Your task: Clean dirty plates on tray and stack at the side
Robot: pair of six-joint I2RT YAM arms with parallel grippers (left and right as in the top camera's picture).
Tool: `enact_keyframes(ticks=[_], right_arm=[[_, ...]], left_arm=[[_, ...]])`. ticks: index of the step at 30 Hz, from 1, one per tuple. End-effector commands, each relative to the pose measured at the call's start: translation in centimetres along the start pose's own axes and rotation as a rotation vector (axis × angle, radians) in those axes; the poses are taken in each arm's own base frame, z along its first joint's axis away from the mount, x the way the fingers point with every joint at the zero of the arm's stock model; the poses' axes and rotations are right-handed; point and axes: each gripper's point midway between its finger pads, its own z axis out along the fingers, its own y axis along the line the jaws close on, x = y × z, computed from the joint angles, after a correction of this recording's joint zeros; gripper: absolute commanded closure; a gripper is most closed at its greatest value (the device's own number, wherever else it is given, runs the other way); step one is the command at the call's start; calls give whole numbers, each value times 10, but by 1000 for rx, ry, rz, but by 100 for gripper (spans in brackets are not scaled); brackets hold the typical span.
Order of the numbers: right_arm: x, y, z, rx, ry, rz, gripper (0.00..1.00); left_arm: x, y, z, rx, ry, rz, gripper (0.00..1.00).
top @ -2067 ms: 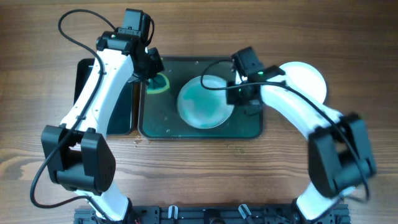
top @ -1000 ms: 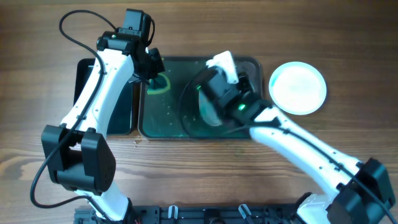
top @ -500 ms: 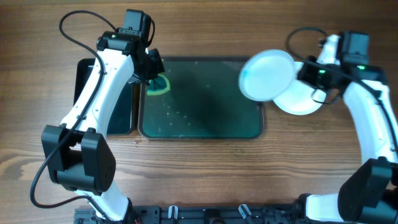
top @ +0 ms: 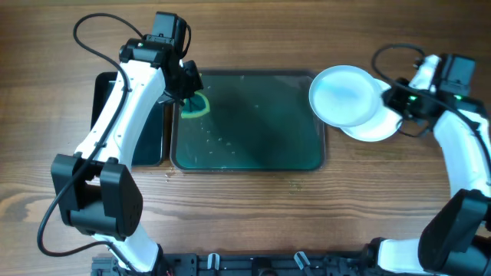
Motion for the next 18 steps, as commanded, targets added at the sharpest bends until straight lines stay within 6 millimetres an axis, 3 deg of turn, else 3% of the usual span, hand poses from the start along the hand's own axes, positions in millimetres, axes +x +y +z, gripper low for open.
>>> enact_keyframes(ticks=[1,5,7,13,18], right_arm=[[18,17,29,-49,86,-10,83],[44,-14,65,47,204,73,91],[52,-31,69,129,226,85,91],[53,-77,57,363,212,106,91],[55,-96,48,481,204,125,91]], left_arm=[[2,-4,-2,11,1,-7,96],[4,-2,-2,6,10,-6,96],[5,-2,-2,4,13,-7,96],[5,-2,-2,4,13,-7,96],[5,-2,-2,4,13,-7,96]])
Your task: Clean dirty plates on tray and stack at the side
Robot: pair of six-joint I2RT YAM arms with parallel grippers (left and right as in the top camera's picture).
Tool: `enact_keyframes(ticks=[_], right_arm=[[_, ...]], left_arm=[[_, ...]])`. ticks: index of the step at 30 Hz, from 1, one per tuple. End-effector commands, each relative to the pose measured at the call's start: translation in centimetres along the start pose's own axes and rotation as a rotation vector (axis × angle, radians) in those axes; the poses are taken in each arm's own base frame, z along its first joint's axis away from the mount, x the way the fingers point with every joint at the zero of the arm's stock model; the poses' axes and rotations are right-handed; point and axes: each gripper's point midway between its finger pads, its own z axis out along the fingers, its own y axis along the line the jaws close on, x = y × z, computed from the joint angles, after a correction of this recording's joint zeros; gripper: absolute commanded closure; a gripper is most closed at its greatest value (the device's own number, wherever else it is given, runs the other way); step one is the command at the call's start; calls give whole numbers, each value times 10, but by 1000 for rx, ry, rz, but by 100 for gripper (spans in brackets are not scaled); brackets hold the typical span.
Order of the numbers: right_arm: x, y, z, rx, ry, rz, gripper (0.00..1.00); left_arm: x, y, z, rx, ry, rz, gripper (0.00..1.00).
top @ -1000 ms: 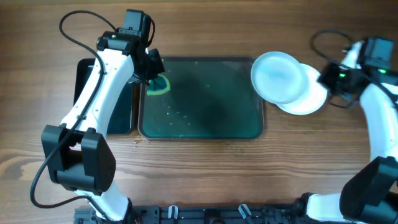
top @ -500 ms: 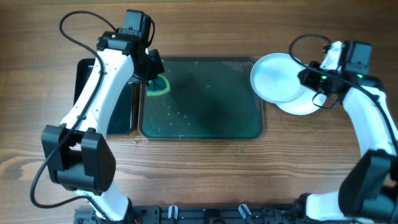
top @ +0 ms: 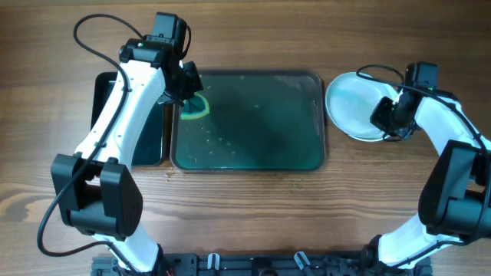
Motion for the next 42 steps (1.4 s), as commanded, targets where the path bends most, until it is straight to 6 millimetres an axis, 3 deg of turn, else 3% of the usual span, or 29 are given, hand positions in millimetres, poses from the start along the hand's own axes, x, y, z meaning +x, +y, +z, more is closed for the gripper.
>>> enact_keyframes(ticks=[1,5,7,9,12,16,19,23,25,27,28,31,34,35,37,41,42], right_arm=[[-6,-21,-2,117,-32,41,90],[-24,-14,-28,105,-78,45,86],[-41,-7,-53,83,-131,47,84],[-53,20,-88,-47,-169,-42,66],[-48,60,-115,-276,-166,-152,57],[-32,85,-117,-351,-128,-238,56],[-21,103,-118,-363,-119,-310,55],[-6,124,-118,-374,-107,-379,52],[-3,128,-118,-377,-104,-391,52],[-2,128,-118,-376,-99,-393,52],[0,128,-119,-379,-96,-400,51],[5,126,-134,-388,-114,-441,50],[7,124,-173,-414,-200,-459,44],[10,123,-194,-429,-249,-466,38],[24,111,-244,-448,-361,-477,29],[60,89,-302,-479,-484,-488,0],[70,84,-312,-485,-500,-487,0]], left_arm=[[2,-3,-2,10,1,-6,96],[-4,6,-2,-38,-28,21,96],[-6,10,-3,-43,-28,69,96],[-6,33,-6,-106,-14,93,96],[-3,79,-14,-207,39,103,96],[-16,132,-15,-233,54,75,96],[-28,161,0,-227,16,83,96],[-21,171,32,-190,8,116,75],[-16,173,41,-190,9,115,66],[-17,173,40,-189,7,116,50],[-18,171,37,-188,-1,119,46],[-28,149,2,-139,-52,144,33],[-40,100,-46,28,-174,134,0],[-38,81,-63,93,-210,133,0],[-34,67,-80,117,-249,166,0],[-31,58,-83,127,-253,188,0],[-31,58,-83,126,-254,188,0]])
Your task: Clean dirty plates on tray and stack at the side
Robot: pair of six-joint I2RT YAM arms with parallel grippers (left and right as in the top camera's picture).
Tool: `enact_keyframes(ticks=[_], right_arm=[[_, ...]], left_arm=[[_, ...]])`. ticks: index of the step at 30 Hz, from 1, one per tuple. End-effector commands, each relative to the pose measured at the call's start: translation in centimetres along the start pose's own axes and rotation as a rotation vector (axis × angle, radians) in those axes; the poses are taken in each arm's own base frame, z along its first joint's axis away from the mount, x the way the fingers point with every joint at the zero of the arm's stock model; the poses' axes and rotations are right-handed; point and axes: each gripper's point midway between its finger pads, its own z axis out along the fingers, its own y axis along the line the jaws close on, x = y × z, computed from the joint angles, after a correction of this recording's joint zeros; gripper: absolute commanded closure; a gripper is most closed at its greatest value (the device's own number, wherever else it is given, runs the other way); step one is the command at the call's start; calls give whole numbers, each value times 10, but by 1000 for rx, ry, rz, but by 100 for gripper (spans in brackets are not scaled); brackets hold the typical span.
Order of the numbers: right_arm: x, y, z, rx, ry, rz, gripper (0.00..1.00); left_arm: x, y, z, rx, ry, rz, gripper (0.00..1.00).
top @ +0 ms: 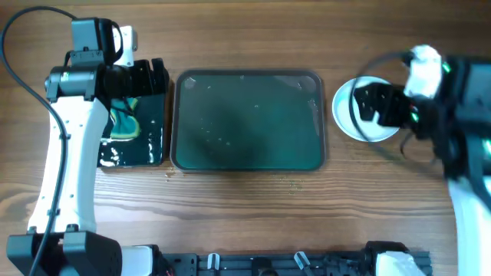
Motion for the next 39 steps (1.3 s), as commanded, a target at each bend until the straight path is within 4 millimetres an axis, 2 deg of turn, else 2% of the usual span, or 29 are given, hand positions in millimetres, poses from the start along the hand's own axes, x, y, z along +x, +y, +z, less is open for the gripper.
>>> enact_keyframes(ticks=[1,3,6,9,11,12,14,15,17,18,20,21,23,25,26,29,34,39], right_arm=[[10,15,-45,-15,-76,-28,0],[20,19,-63,-17,-96,-34,0],[25,25,-84,-24,-156,-53,0],[34,21,-86,-1,-132,-55,0],[39,3,-81,96,-109,-58,0],[49,-2,-77,112,-66,-47,0],[57,-5,-79,123,-46,-38,0],[56,-12,-85,175,-68,-71,0],[49,-10,-89,172,-147,-88,0],[31,-6,-88,143,-285,-111,0],[13,10,-76,24,-498,-186,0],[12,15,-70,-20,-582,-222,0],[19,18,-57,-68,-704,-273,0],[39,15,-37,-94,-774,-304,0],[59,11,-21,-110,-792,-316,0],[92,4,7,-135,-819,-329,0],[114,-24,39,-98,-799,-156,0],[116,-26,42,-90,-786,-158,0]], left_arm=[[2,-5,5,26,19,-17,0],[2,-6,5,27,19,-16,0],[2,-5,5,27,19,-16,0],[2,-5,5,27,20,-16,0],[2,-5,5,27,20,-16,0],[2,-5,5,27,19,-16,0],[2,-5,5,27,20,-16,0],[2,-5,5,27,20,-16,0],[2,-5,5,27,20,-16,0],[2,-5,5,27,20,-16,0],[2,-5,5,27,20,-16,0],[2,-5,5,27,20,-16,0],[2,-5,5,27,20,-16,0],[2,-5,5,27,20,-16,0],[2,-5,5,27,20,-16,0],[2,-5,5,27,20,-16,0],[2,-5,5,27,20,-16,0],[2,-5,5,27,20,-16,0]])
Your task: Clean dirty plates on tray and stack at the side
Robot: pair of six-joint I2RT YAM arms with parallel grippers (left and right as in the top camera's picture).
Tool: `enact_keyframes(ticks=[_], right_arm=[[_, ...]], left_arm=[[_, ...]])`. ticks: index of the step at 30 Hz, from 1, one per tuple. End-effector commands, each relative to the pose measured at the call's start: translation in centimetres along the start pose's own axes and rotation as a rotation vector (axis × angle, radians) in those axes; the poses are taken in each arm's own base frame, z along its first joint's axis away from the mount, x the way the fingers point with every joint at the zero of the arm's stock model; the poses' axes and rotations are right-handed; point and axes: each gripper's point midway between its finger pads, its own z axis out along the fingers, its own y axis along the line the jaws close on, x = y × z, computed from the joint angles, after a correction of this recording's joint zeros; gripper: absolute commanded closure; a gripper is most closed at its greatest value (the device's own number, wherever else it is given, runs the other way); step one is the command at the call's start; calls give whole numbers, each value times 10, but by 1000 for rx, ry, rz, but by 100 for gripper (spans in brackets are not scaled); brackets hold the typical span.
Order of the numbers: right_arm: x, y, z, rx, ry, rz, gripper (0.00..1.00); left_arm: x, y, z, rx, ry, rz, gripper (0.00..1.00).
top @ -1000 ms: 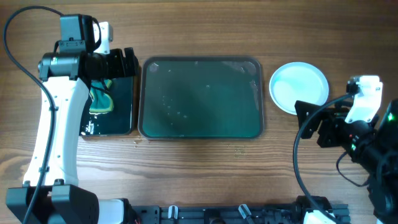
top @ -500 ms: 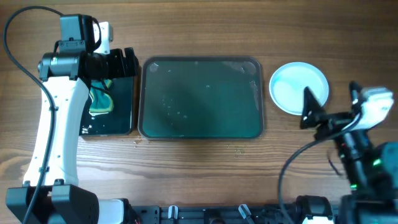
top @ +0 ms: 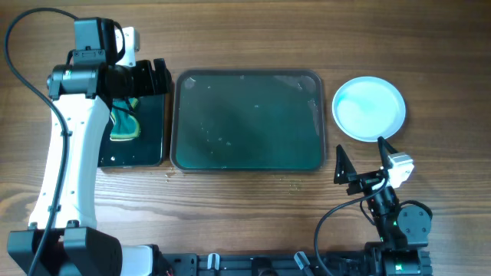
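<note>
A stack of white plates [top: 369,108] sits on the table to the right of the big green tray [top: 247,161]. The tray holds only a few crumbs. My left gripper [top: 156,77] hovers open over the far end of the black side tray [top: 149,146]. The green-yellow sponge [top: 126,125] lies in that side tray, just below my left arm and apart from the fingers. My right gripper [top: 360,158] is pulled back near the front right edge, below the plates, its fingers spread with nothing between them.
The right arm's base and cable [top: 399,222] occupy the front right corner. The left arm [top: 65,153] runs along the left side of the table. Bare wood surrounds both trays.
My right arm has left the plate stack and now sits folded at the front right edge, so the plates show fully. The sponge now lies loose in the black tray.
At first my left gripper held the sponge in the green tray's far left corner while my right carried a white plate beside another. The plate then rested on the other. Later the left gripper and sponge were over the black tray. Now both grippers hold nothing.
</note>
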Motion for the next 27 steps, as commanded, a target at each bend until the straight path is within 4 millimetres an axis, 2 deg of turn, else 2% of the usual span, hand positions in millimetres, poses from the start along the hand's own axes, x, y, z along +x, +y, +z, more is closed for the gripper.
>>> enact_keyframes(ticks=[1,14,18,20,23,25,27], right_arm=[[-4,-2,-1,14,-21,20,0],[-4,-2,-1,15,-20,20,1],[-4,-2,-1,15,-20,20,0],[-4,-2,-1,15,-20,20,0],[-4,-2,-1,15,-20,20,0],[-4,-2,-1,15,-20,20,0],[-4,-2,-1,15,-20,20,0]], left_arm=[[0,-3,0,13,2,-8,0],[0,-3,0,13,2,-8,0],[2,-15,-21,17,-38,36,0],[5,-26,-33,19,-110,77,0],[1,-36,-43,76,-329,114,0],[11,-38,-48,116,-451,132,0],[41,-32,-50,137,-568,135,0]])
